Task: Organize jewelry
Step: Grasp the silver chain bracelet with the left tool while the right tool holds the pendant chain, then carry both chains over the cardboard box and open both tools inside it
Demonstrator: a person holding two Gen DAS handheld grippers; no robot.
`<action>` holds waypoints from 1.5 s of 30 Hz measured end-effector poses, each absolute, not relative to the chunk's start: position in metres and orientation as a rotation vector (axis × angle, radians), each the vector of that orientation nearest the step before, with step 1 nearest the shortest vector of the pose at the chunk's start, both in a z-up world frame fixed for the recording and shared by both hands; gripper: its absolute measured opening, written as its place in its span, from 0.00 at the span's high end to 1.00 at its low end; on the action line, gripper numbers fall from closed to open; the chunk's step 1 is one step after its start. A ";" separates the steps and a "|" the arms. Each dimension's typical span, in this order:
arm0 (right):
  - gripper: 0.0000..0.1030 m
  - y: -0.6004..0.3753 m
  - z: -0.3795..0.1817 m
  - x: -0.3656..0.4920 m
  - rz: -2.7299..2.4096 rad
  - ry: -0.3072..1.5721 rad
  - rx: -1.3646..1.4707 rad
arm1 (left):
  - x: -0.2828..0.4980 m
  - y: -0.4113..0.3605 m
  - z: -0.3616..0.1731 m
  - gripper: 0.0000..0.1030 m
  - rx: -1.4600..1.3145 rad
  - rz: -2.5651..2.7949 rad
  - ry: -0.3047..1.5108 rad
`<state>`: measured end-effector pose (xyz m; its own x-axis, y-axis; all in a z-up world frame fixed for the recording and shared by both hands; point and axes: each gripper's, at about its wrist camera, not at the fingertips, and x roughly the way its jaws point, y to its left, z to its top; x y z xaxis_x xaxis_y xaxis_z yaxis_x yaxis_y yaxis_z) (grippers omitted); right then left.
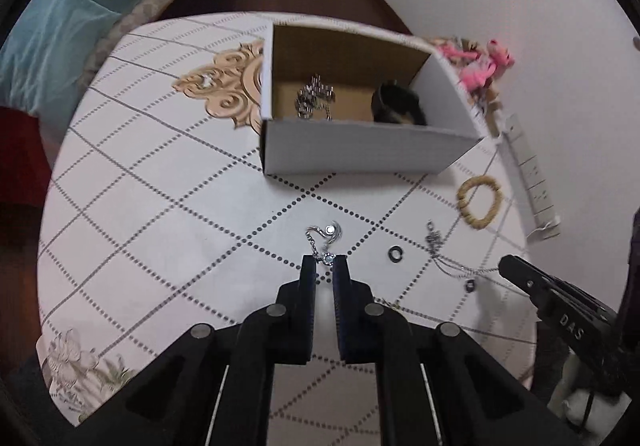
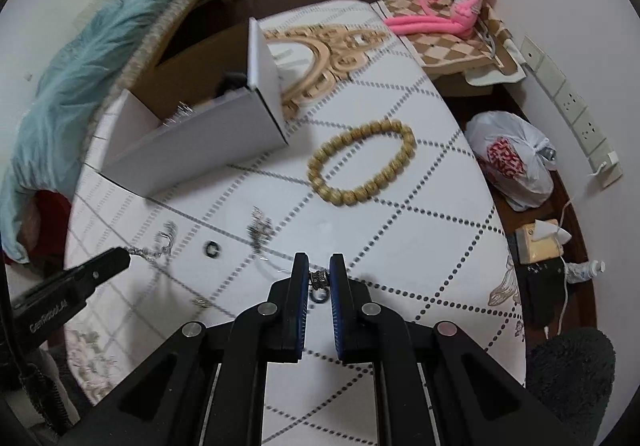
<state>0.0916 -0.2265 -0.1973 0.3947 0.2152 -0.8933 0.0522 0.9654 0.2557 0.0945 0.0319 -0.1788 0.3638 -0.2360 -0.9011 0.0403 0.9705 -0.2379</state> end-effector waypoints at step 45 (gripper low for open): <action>0.90 -0.222 -0.200 0.110 0.144 1.203 0.301 | 0.109 0.000 -0.217 0.96 -0.035 -0.128 1.214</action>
